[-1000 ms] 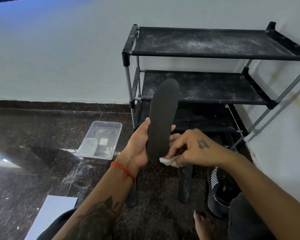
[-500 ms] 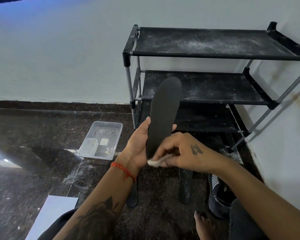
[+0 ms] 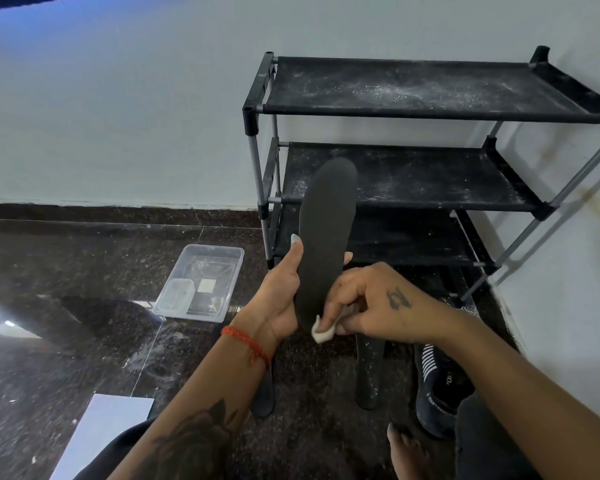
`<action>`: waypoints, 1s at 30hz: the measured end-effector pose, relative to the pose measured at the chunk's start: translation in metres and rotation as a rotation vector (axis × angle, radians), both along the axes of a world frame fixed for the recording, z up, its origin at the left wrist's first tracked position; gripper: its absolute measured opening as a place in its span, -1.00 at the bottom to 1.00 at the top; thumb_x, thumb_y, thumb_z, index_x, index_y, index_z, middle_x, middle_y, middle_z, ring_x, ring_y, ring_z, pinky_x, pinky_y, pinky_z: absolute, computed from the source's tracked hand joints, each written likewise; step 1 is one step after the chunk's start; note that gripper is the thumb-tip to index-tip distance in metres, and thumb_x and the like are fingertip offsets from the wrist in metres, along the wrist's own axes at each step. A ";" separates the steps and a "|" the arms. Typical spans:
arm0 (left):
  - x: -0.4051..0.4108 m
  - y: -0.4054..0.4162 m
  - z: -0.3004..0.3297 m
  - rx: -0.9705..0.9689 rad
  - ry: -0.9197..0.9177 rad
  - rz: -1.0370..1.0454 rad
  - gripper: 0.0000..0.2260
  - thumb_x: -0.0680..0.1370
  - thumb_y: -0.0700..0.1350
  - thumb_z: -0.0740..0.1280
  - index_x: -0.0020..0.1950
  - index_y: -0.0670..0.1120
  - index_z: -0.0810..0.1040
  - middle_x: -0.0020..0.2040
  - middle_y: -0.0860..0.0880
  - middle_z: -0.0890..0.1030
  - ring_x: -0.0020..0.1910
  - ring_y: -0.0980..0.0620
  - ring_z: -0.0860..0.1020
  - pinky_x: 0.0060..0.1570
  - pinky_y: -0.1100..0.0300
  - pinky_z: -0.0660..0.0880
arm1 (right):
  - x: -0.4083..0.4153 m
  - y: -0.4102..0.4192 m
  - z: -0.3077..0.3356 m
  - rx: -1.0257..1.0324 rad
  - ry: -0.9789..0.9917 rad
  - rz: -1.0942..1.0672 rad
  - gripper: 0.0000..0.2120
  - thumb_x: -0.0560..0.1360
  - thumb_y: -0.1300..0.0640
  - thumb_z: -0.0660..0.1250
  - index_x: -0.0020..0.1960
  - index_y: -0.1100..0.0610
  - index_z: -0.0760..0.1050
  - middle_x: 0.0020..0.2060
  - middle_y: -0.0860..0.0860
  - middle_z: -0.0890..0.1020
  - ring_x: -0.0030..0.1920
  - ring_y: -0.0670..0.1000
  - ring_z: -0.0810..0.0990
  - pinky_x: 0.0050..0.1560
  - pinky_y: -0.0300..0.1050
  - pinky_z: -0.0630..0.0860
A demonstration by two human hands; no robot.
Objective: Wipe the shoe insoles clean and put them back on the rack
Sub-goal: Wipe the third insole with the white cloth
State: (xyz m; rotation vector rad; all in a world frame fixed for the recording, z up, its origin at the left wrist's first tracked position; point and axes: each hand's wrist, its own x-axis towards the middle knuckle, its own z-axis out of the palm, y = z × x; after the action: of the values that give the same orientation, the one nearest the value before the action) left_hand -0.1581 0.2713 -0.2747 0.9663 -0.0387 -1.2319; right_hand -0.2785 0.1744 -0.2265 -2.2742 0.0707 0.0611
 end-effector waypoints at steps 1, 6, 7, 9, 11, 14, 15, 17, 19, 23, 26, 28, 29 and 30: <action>0.000 -0.001 -0.001 0.009 -0.016 0.010 -0.41 0.62 0.22 -0.02 0.25 -0.22 0.51 0.17 -0.18 0.60 0.01 -0.07 0.64 -0.08 0.09 0.62 | -0.001 -0.005 0.000 -0.035 -0.022 -0.057 -0.78 0.31 0.28 0.49 -0.16 -0.02 0.67 -0.20 -0.10 0.66 -0.15 -0.17 0.59 -0.08 -0.19 0.55; -0.003 -0.004 -0.002 0.004 -0.052 0.049 -0.48 0.62 0.18 0.01 0.17 -0.19 0.55 0.11 -0.19 0.64 0.00 -0.12 0.64 0.03 0.03 0.58 | 0.006 -0.028 -0.009 -0.095 -0.389 -0.619 -0.78 0.35 0.29 0.46 -0.10 0.01 0.65 -0.19 -0.12 0.63 -0.16 -0.20 0.57 -0.12 -0.48 0.43; -0.004 -0.005 -0.002 0.008 -0.069 0.038 -0.47 0.62 0.18 0.00 0.16 -0.19 0.55 0.12 -0.18 0.64 0.02 -0.10 0.63 0.05 0.05 0.58 | 0.008 -0.031 -0.012 -0.121 -0.406 -0.677 -0.79 0.37 0.28 0.44 -0.07 0.02 0.65 -0.18 -0.12 0.62 -0.17 -0.22 0.56 -0.14 -0.52 0.40; -0.005 -0.005 -0.003 0.021 -0.087 0.028 -0.46 0.63 0.18 -0.01 0.17 -0.19 0.56 0.13 -0.17 0.64 0.03 -0.08 0.63 0.06 0.06 0.57 | 0.013 -0.033 -0.020 -0.141 -0.377 -0.708 -0.80 0.40 0.27 0.41 -0.05 0.02 0.64 -0.16 -0.10 0.63 -0.17 -0.21 0.55 -0.15 -0.53 0.39; -0.006 -0.004 -0.001 0.034 -0.085 0.032 -0.47 0.62 0.18 0.02 0.18 -0.20 0.55 0.12 -0.17 0.64 0.04 -0.09 0.63 0.06 0.05 0.57 | 0.016 -0.031 -0.026 -0.114 -0.332 -0.684 -0.80 0.41 0.28 0.41 -0.05 0.02 0.63 -0.16 -0.09 0.64 -0.17 -0.19 0.57 -0.15 -0.48 0.44; -0.004 -0.003 -0.001 0.071 -0.074 0.060 -0.50 0.60 0.19 0.08 0.23 -0.18 0.52 0.13 -0.20 0.63 0.12 -0.13 0.60 0.11 -0.07 0.54 | 0.017 -0.028 -0.029 -0.038 -0.281 -0.654 -0.80 0.38 0.30 0.43 -0.08 0.03 0.64 -0.23 -0.09 0.65 -0.23 -0.15 0.61 -0.12 -0.27 0.55; -0.004 -0.002 -0.001 0.085 -0.087 0.067 -0.52 0.60 0.19 0.09 0.24 -0.16 0.52 0.14 -0.20 0.63 0.13 -0.14 0.60 0.13 -0.12 0.52 | 0.017 -0.027 -0.028 -0.018 -0.263 -0.639 -0.80 0.37 0.30 0.44 -0.09 0.04 0.64 -0.26 -0.10 0.64 -0.24 -0.14 0.61 -0.12 -0.21 0.57; -0.002 -0.002 -0.002 0.103 -0.127 0.075 -0.53 0.61 0.18 0.08 0.25 -0.13 0.51 0.16 -0.18 0.62 0.12 -0.13 0.60 0.20 -0.17 0.47 | 0.015 -0.024 -0.026 0.001 -0.222 -0.599 -0.81 0.36 0.29 0.46 -0.10 0.06 0.65 -0.29 -0.11 0.64 -0.29 -0.13 0.62 -0.14 -0.18 0.59; -0.001 -0.001 -0.002 0.113 -0.142 0.092 -0.53 0.62 0.16 0.06 0.23 -0.15 0.53 0.12 -0.18 0.63 0.05 -0.10 0.61 0.25 -0.13 0.42 | 0.014 -0.020 -0.023 0.038 -0.172 -0.570 -0.82 0.35 0.30 0.47 -0.13 0.06 0.65 -0.30 -0.10 0.64 -0.33 -0.13 0.62 -0.21 -0.23 0.60; 0.001 -0.001 -0.003 0.041 -0.073 0.064 -0.45 0.64 0.17 -0.05 0.19 -0.19 0.55 0.09 -0.14 0.65 0.05 -0.06 0.60 0.21 -0.03 0.44 | 0.009 -0.010 -0.015 0.169 -0.043 -0.496 -0.79 0.36 0.37 0.45 -0.18 0.06 0.62 -0.29 -0.03 0.64 -0.35 -0.11 0.64 -0.30 -0.28 0.59; 0.004 -0.002 -0.006 -0.029 0.027 0.083 -0.42 0.64 0.19 -0.07 0.30 -0.21 0.48 0.17 -0.15 0.61 0.04 -0.05 0.62 0.12 0.06 0.54 | 0.001 -0.005 -0.009 0.169 0.076 -0.385 -0.82 0.35 0.34 0.46 -0.19 0.08 0.61 -0.29 0.00 0.64 -0.34 -0.20 0.61 -0.34 -0.33 0.54; 0.006 -0.003 -0.008 -0.046 0.061 0.107 -0.42 0.64 0.20 -0.06 0.32 -0.19 0.46 0.15 -0.13 0.62 0.04 -0.03 0.62 0.04 0.09 0.57 | -0.004 -0.003 -0.007 0.120 0.140 -0.324 -0.86 0.34 0.29 0.48 -0.18 0.08 0.63 -0.27 0.02 0.66 -0.25 -0.10 0.64 -0.23 -0.15 0.61; 0.006 -0.003 -0.008 -0.037 0.055 0.118 -0.43 0.63 0.20 -0.07 0.30 -0.17 0.48 0.13 -0.12 0.63 0.05 -0.02 0.61 -0.06 0.11 0.60 | -0.006 -0.001 -0.006 0.099 0.170 -0.305 -0.86 0.33 0.27 0.48 -0.16 0.08 0.64 -0.26 0.04 0.67 -0.22 -0.04 0.65 -0.15 -0.07 0.62; 0.006 -0.003 -0.008 -0.030 0.044 0.129 -0.44 0.63 0.20 -0.07 0.25 -0.15 0.51 0.09 -0.10 0.65 0.04 -0.01 0.60 -0.16 0.13 0.62 | -0.008 0.002 -0.005 0.096 0.195 -0.293 -0.85 0.33 0.27 0.48 -0.15 0.08 0.65 -0.24 0.05 0.67 -0.19 0.00 0.65 -0.11 -0.04 0.61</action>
State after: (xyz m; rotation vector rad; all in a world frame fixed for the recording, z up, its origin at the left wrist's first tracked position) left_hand -0.1520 0.2680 -0.2830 0.9016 0.0398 -1.1303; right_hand -0.2861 0.1759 -0.2316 -2.1334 0.4916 0.1290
